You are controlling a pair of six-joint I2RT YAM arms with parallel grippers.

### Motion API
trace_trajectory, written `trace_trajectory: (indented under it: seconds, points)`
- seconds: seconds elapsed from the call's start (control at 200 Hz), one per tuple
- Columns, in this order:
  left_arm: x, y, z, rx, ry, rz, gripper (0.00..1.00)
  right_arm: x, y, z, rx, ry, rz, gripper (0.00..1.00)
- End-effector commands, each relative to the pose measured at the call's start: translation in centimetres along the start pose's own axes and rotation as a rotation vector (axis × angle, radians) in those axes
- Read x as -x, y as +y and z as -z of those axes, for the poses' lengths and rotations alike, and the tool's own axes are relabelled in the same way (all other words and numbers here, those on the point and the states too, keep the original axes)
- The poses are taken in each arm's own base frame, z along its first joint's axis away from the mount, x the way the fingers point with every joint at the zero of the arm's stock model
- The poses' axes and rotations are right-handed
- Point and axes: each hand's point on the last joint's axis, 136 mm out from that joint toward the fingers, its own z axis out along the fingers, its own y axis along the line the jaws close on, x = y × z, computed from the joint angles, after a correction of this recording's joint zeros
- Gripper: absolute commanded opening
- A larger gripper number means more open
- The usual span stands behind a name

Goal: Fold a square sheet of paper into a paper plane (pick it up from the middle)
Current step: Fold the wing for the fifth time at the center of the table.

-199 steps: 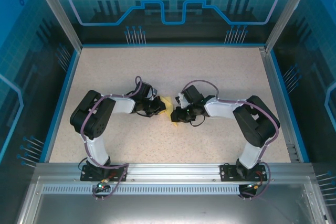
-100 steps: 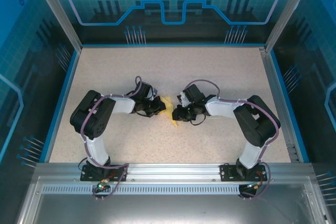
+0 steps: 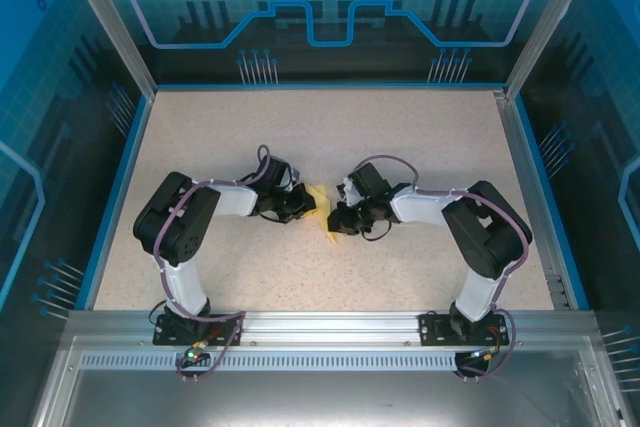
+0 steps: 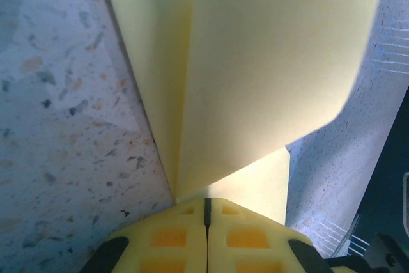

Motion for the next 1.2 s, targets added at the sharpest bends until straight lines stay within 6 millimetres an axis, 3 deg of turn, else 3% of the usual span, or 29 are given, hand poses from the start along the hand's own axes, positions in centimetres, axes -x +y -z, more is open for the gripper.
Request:
trace_trajectory:
  seconds: [0.0,0.31,0.53,0.815,1.195]
  points:
    - [-1.4,2.4,-0.2,0.081,0.035,0.041,0.08,-2.1,-1.3,-1.5,-0.029,0.088,-0.03,0.11]
    - [-1.2,1.3,0.3,0.063,0.033,0.012,0.11,-2.5,-2.5,-2.3,-0.079,0.107,-0.036,0.13]
    - [-0.7,-1.3,0.7,-0.02,0.04,-0.04,0.17,-2.5,-2.7,-2.2,-0.087,0.106,-0.039,0.12]
    - [-2.3,-3.1,1.0,-0.124,0.073,-0.084,0.18,-2.4,-2.9,-2.2,-0.097,0.104,-0.053,0.1]
    - [-3.1,-0.5,-0.4,-0.035,0.098,-0.05,0.13,-2.2,-2.5,-2.2,-0.078,0.104,-0.034,0.13]
